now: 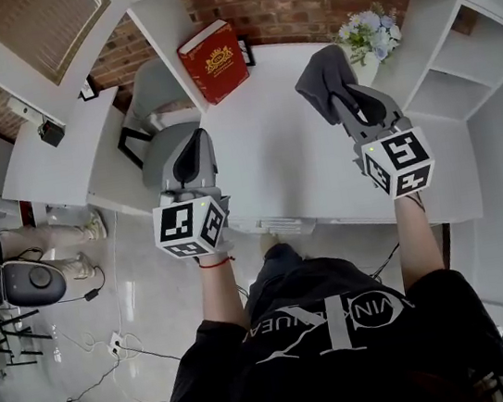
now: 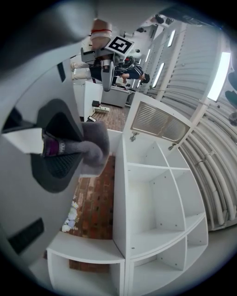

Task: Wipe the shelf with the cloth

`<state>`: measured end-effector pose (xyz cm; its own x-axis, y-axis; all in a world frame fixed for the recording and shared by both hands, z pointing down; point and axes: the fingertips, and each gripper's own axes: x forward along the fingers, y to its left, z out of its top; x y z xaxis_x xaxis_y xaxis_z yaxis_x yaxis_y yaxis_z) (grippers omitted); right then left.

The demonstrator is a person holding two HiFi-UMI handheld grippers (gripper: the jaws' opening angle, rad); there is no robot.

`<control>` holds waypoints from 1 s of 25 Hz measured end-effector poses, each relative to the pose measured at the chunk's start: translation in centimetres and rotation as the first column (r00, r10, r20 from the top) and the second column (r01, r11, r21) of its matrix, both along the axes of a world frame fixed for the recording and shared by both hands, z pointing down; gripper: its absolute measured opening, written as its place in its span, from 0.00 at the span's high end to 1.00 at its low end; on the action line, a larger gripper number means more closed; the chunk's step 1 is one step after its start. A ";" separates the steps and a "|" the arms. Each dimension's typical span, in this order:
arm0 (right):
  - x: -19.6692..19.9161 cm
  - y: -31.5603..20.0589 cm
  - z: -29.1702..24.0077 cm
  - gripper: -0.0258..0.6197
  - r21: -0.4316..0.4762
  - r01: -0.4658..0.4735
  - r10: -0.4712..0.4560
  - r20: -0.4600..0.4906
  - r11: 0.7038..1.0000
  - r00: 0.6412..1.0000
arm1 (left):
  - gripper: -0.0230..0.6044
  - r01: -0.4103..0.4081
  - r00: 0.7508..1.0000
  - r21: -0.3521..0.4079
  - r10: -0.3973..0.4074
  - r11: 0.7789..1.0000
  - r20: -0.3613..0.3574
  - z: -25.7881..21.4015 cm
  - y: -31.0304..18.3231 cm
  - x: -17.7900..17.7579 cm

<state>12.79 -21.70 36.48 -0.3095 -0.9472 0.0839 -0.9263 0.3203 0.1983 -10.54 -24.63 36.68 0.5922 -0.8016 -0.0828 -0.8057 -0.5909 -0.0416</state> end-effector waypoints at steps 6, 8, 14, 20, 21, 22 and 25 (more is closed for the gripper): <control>1.0 0.9 0.8 0.85 -0.003 -0.020 0.020 0.021 1.000 1.000 | 0.95 0.016 1.000 -0.008 -0.016 1.000 0.000 0.3 0.3 -0.3; 1.3 1.0 1.1 0.85 -0.004 -0.026 0.026 0.029 1.000 0.999 | 0.95 0.018 1.000 -0.009 -0.018 1.000 0.002 0.4 0.4 -0.3; 1.4 1.5 0.7 0.85 0.028 -0.022 0.022 0.025 0.999 0.999 | 0.95 0.017 1.000 -0.013 -0.017 1.000 -0.007 0.3 0.4 -0.2; 1.6 1.5 0.4 0.85 0.044 -0.024 0.023 0.017 0.999 1.000 | 0.95 0.016 1.000 -0.010 -0.016 1.000 -0.002 0.2 0.3 0.2; 1.6 1.6 0.4 0.85 0.045 -0.023 0.022 0.019 0.999 1.000 | 0.95 0.016 1.000 -0.010 -0.016 1.000 -0.001 0.2 0.4 0.2; 1.6 1.6 0.5 0.85 0.045 -0.022 0.021 0.021 0.999 1.000 | 0.95 0.016 1.000 -0.010 -0.016 1.000 -0.001 0.2 0.4 0.2; 1.5 1.9 0.5 0.85 0.044 -0.021 0.020 0.025 0.999 0.999 | 0.95 0.018 1.000 -0.008 -0.018 1.000 0.001 0.1 0.6 0.0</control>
<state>14.32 -19.83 36.98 -0.2918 -0.9559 0.0341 -0.9373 0.2928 0.1892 -10.50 -24.06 36.73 0.5780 -0.8126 -0.0752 -0.8160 -0.5769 -0.0377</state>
